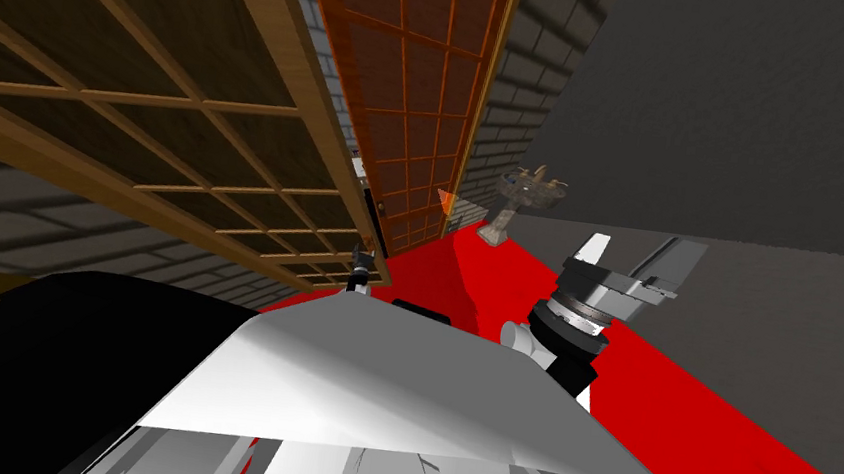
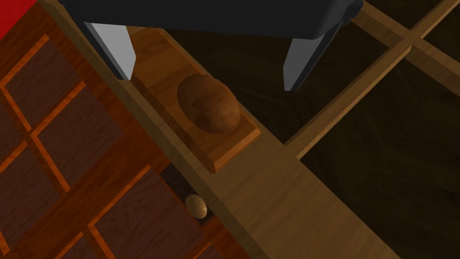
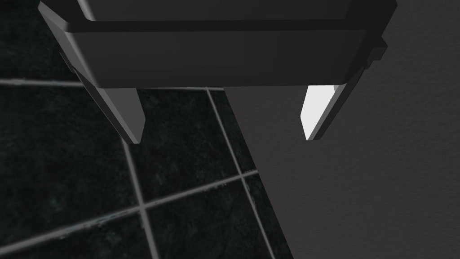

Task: Pull the door open

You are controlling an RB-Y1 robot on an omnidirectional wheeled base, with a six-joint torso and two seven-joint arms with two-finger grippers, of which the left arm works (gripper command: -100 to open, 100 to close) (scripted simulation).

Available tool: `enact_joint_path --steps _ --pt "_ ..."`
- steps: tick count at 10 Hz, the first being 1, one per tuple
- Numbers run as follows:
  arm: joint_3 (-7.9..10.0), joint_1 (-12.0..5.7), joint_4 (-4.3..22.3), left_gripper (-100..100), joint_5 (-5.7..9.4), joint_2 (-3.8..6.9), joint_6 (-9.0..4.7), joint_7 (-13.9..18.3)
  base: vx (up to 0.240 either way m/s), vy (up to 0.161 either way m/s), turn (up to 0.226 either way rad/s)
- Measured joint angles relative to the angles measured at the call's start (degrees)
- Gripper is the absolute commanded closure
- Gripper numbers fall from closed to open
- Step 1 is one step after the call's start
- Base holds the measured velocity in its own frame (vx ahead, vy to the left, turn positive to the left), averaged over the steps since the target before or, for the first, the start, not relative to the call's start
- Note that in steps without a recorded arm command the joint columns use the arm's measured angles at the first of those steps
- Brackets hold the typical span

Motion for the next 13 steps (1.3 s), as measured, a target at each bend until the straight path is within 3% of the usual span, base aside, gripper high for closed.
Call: enact_joint_path --steps 13 --pt "-2.69 -0.68 -2.10 -100 7.34 -2.24 0.65 18.71 -0.070 0.016 -0.052"
